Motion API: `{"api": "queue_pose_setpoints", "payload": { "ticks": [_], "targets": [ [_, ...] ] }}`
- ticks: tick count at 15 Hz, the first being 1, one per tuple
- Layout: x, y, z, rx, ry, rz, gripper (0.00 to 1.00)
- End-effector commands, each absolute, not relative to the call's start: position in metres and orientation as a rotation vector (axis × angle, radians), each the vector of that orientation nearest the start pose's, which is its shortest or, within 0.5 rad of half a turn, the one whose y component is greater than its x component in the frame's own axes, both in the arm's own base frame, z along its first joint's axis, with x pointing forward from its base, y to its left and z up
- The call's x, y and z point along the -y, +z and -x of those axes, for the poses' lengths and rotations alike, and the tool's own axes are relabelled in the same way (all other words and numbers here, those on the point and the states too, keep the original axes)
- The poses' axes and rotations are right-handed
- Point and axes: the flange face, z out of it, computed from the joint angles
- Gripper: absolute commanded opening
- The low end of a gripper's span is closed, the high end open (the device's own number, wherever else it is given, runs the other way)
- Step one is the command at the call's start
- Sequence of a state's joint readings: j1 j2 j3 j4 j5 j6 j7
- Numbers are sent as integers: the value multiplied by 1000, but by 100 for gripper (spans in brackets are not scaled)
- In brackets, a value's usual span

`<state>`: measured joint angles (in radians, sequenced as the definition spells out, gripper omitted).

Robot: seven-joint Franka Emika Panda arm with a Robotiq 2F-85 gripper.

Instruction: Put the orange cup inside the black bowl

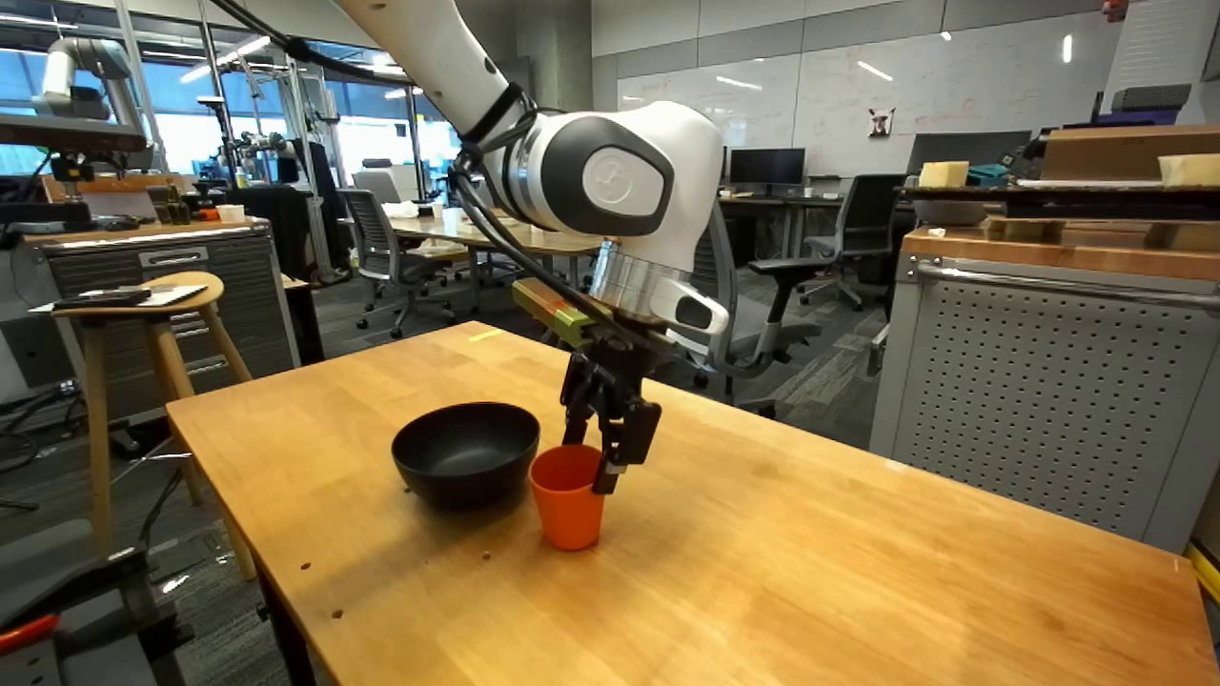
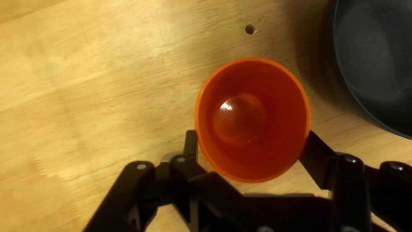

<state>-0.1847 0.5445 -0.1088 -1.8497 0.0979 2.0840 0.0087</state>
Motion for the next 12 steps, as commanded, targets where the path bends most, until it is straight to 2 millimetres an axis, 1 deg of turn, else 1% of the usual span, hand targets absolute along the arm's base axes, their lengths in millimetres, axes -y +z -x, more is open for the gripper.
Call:
{"api": "queue_pose_setpoints", "payload": {
  "ticks": [1, 3, 4, 5, 8, 9, 10, 11, 12],
  "targets": [
    [172, 210, -576, -510, 493, 2932, 53],
    [171, 229, -569, -502, 488, 2946, 53],
    [170, 243, -567, -509, 472, 2962, 53],
    [168, 257, -565, -515, 453, 2973, 53],
    [158, 310, -560, -505, 400, 3012, 53],
    [148, 329, -558, -486, 390, 3025, 53],
    [139, 343, -556, -453, 394, 3031, 53],
    [126, 353, -555, -416, 407, 3032, 53],
    [113, 357, -556, -371, 429, 3027, 53]
  ]
}}
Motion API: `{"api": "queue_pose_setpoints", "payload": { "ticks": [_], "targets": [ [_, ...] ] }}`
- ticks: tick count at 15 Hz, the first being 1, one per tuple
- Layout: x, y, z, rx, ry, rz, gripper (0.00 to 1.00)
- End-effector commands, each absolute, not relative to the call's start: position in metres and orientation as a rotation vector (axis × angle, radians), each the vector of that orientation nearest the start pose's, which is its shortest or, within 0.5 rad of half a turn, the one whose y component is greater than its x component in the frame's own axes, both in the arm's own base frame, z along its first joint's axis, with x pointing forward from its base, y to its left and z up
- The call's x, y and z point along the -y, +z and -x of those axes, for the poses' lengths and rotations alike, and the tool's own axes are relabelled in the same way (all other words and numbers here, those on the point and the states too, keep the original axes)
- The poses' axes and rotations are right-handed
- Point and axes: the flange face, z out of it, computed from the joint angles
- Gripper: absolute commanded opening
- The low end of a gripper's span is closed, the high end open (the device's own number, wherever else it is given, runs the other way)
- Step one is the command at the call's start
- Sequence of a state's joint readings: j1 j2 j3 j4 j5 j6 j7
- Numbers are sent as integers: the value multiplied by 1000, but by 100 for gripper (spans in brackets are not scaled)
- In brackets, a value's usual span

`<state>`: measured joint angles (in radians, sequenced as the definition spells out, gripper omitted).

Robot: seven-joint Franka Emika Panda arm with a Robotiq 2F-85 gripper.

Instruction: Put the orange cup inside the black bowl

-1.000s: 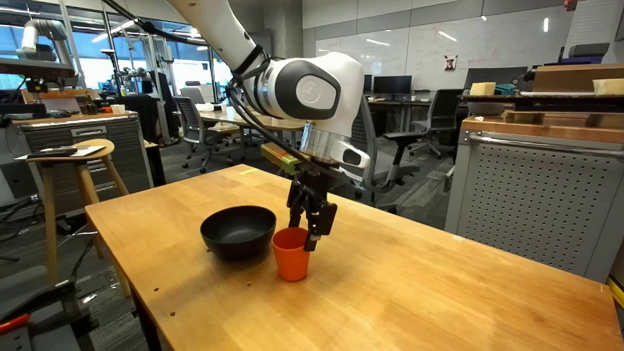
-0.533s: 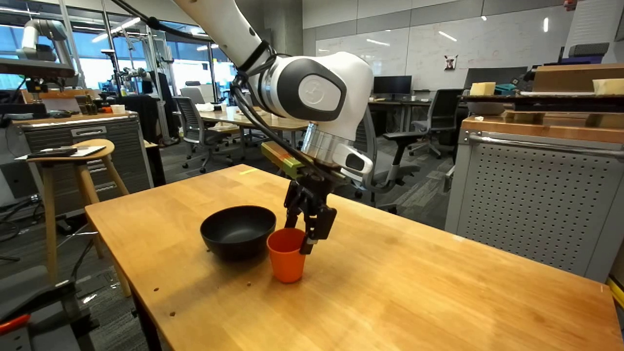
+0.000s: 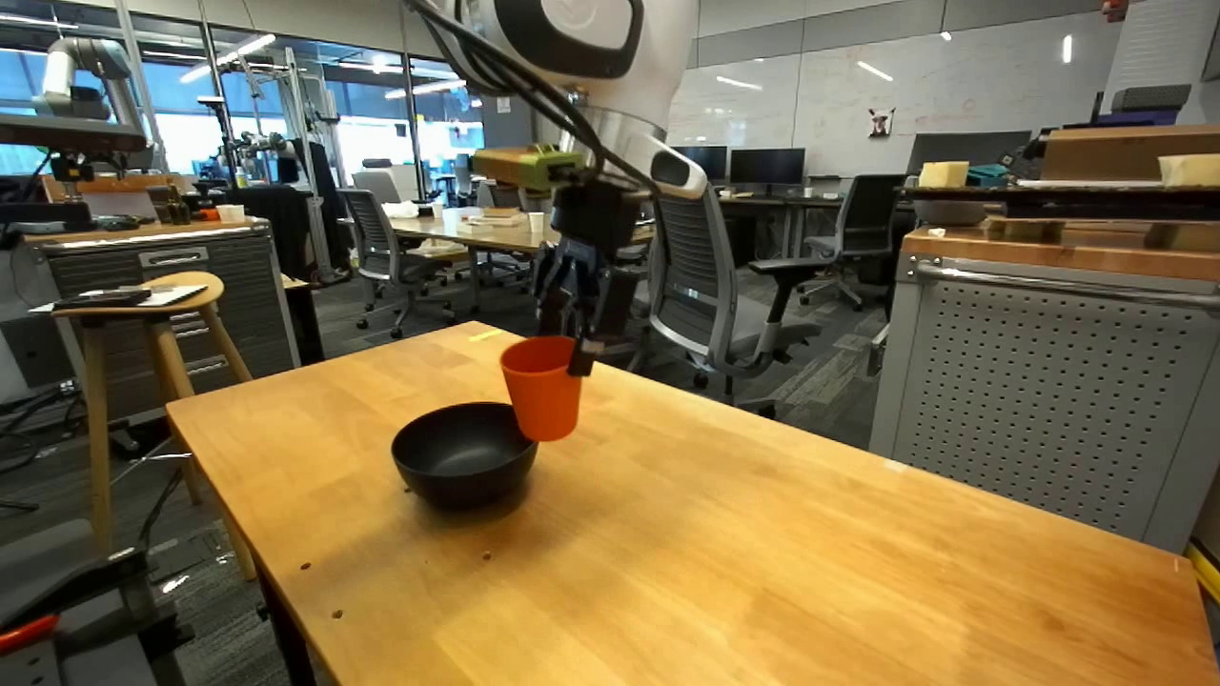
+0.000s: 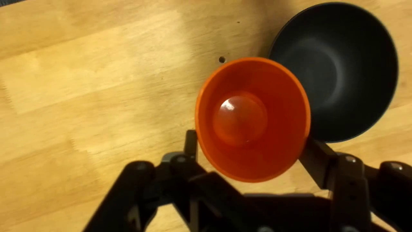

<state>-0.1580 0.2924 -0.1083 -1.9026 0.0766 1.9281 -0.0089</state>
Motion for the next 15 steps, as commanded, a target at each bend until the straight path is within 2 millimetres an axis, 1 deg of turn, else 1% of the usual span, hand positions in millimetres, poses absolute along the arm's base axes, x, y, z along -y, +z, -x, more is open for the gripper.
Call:
{"api": "queue_pose_setpoints", "payload": {
  "ticks": [1, 2, 4, 7, 9, 11, 15],
  "targets": [
    [99, 361, -556, -324, 456, 3016, 53],
    [84, 361, -557, -280, 481, 3008, 53],
    [55, 351, -560, -198, 536, 2998, 53],
    [24, 324, -567, -106, 584, 3013, 53],
    [12, 305, -574, -59, 603, 3029, 53],
    [5, 287, -581, -21, 627, 3038, 53],
    [-2, 253, -592, 34, 676, 3033, 53]
  ]
}}
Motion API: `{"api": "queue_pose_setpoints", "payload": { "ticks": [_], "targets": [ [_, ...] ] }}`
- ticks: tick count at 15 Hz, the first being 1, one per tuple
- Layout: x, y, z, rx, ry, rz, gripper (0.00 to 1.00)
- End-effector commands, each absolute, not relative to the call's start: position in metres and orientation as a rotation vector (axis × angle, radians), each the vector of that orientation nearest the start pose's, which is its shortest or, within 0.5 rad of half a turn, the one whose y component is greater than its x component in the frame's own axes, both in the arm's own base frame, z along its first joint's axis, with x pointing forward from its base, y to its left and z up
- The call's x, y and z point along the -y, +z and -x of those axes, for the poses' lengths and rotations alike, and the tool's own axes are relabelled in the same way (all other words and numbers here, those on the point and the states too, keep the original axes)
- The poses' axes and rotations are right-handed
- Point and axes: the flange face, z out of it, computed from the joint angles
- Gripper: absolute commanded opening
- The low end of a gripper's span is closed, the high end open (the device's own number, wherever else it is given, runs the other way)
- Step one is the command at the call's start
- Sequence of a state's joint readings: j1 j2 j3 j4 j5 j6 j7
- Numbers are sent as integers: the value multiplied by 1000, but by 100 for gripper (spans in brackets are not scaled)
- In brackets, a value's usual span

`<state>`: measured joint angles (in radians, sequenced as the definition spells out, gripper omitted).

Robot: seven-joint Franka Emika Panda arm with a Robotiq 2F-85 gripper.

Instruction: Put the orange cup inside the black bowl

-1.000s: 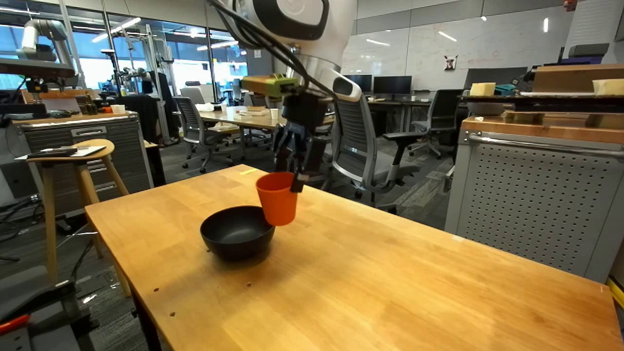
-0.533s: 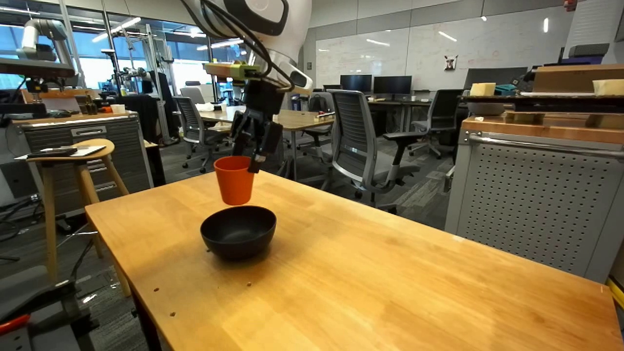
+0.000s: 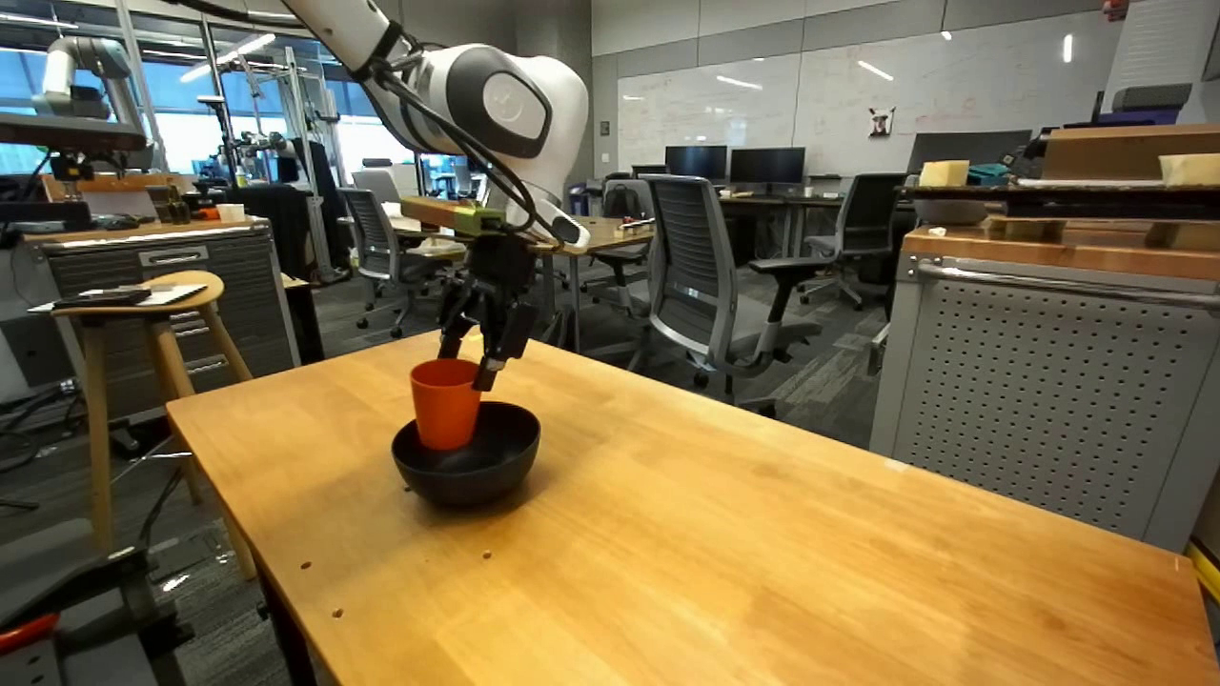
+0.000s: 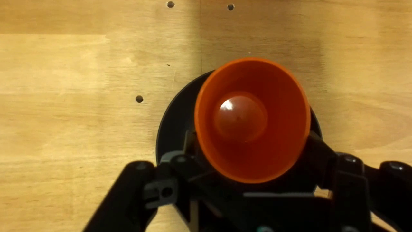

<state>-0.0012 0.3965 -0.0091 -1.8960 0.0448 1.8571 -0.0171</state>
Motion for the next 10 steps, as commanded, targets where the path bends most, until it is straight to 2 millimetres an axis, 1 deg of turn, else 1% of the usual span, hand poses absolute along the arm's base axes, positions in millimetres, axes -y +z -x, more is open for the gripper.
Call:
{"api": "queue_pose_setpoints", "payload": {
  "ticks": [1, 6, 10],
  "targets": [
    [-4, 245, -594, 50, 689, 3026, 53],
    [-13, 216, -606, 85, 679, 3072, 53],
    [-20, 204, -612, 136, 655, 3119, 53]
  ]
}}
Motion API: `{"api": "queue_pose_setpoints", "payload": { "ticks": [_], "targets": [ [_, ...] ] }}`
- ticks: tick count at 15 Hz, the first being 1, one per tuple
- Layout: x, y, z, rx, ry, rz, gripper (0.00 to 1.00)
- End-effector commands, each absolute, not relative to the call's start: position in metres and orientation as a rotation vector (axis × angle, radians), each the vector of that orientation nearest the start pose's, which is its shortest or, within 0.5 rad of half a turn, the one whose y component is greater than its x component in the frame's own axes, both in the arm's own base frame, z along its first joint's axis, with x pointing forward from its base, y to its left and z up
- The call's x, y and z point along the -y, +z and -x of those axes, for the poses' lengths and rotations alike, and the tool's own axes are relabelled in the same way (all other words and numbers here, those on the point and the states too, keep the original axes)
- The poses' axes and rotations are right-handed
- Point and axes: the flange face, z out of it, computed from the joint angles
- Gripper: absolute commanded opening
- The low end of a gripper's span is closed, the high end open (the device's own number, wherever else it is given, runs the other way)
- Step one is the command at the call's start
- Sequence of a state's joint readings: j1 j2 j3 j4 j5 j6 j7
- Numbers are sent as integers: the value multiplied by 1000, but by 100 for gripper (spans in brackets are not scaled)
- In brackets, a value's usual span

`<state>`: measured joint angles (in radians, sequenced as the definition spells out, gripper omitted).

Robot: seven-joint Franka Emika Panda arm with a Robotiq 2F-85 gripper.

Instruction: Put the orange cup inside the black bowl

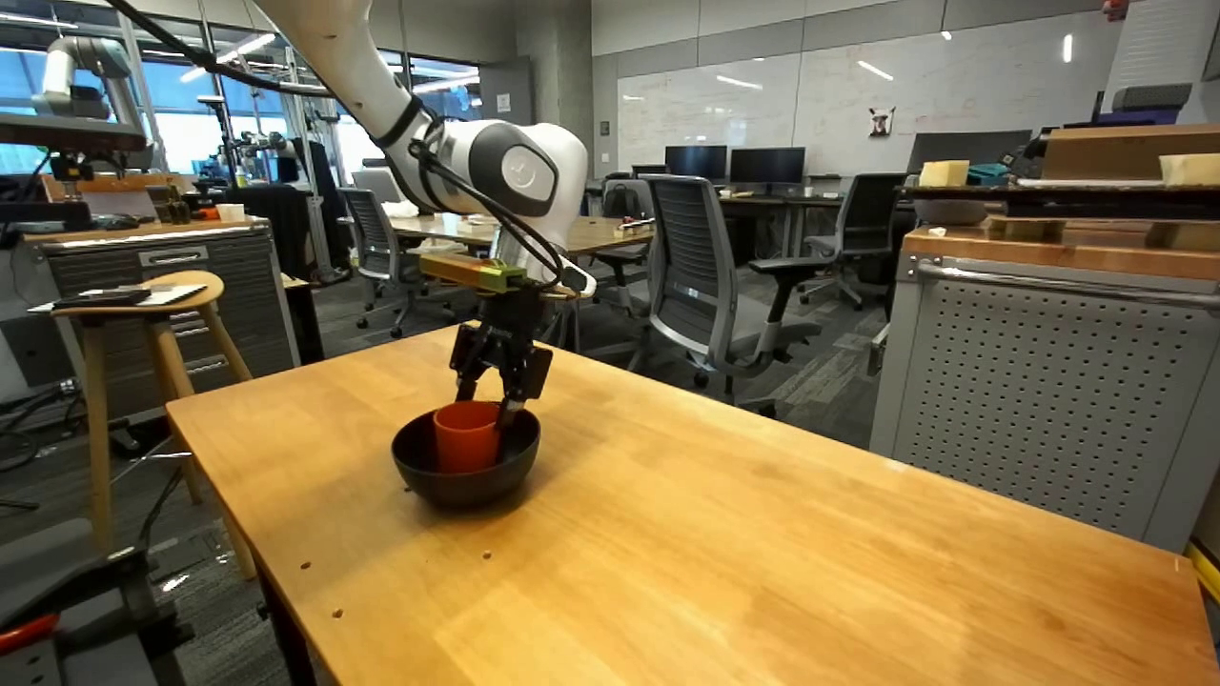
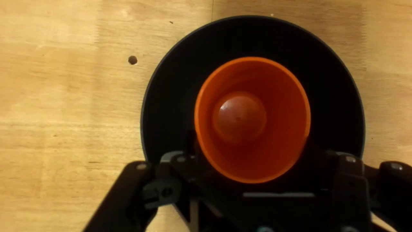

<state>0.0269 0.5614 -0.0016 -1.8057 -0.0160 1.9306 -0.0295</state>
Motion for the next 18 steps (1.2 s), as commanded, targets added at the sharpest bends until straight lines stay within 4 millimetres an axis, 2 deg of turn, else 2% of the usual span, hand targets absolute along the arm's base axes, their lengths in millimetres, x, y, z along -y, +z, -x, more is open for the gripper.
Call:
{"api": "queue_pose_setpoints", "payload": {
  "ticks": [1, 2, 4, 7, 9, 16, 18],
  "targets": [
    [-21, 203, -612, 144, 651, 3122, 64],
    [-21, 206, -612, 151, 647, 3125, 95],
    [-21, 214, -611, 157, 635, 3127, 99],
    [-22, 236, -604, 160, 600, 3142, 100],
    [-21, 262, -600, 178, 575, 3157, 100],
    [-11, 378, -576, 156, 486, 3270, 100],
    [-5, 403, -566, 163, 546, 3267, 100]
  ]
}}
